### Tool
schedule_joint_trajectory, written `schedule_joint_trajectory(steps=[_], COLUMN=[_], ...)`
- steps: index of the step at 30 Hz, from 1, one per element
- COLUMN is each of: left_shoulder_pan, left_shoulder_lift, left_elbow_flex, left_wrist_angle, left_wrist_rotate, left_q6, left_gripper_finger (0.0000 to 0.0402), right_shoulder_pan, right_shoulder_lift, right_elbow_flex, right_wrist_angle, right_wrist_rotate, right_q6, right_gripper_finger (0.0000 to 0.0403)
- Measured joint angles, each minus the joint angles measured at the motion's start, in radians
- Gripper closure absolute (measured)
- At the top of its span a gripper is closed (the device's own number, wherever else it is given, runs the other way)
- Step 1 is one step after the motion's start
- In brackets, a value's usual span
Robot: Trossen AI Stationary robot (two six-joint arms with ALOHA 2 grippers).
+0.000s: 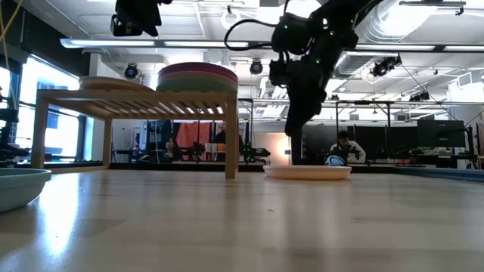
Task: Place and stack plates onto a shelf
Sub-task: Stack the light brown plate on top of the gray plate on the shelf
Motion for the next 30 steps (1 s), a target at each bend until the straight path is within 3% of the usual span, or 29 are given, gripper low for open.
schedule_joint_trajectory(steps=[4, 8, 15, 22, 30], left_shoulder_pan=[0.000, 0.000, 0.000, 0.000, 0.000], left_shoulder_lift=[-0.001, 0.000, 0.000, 0.000, 0.000], left_elbow_flex=[0.000, 0.000, 0.000, 0.000, 0.000], left_wrist_angle=[0.000, 0.000, 0.000, -0.001, -0.001], left_wrist_rotate=[0.000, 0.000, 0.000, 0.000, 0.000], left_q6=[0.000, 0.000, 0.000, 0.006, 0.023], left_gripper_finger=[0.0316, 0.0316, 0.0316, 0.0316, 0.0316], right_shoulder_pan=[-0.001, 0.000, 0.000, 0.000, -0.002], right_shoulder_lift=[0.000, 0.034, 0.137, 0.167, 0.218], right_elbow_flex=[0.012, 0.012, 0.011, 0.011, 0.011], right_wrist_angle=[-0.011, -0.015, -0.038, -0.050, -0.046], right_wrist_rotate=[0.007, 0.007, 0.030, 0.113, 0.122], right_q6=[-0.071, -0.130, -0.107, -0.094, -0.095], right_gripper_finger=[0.0298, 0.0276, 0.0274, 0.0274, 0.0274])
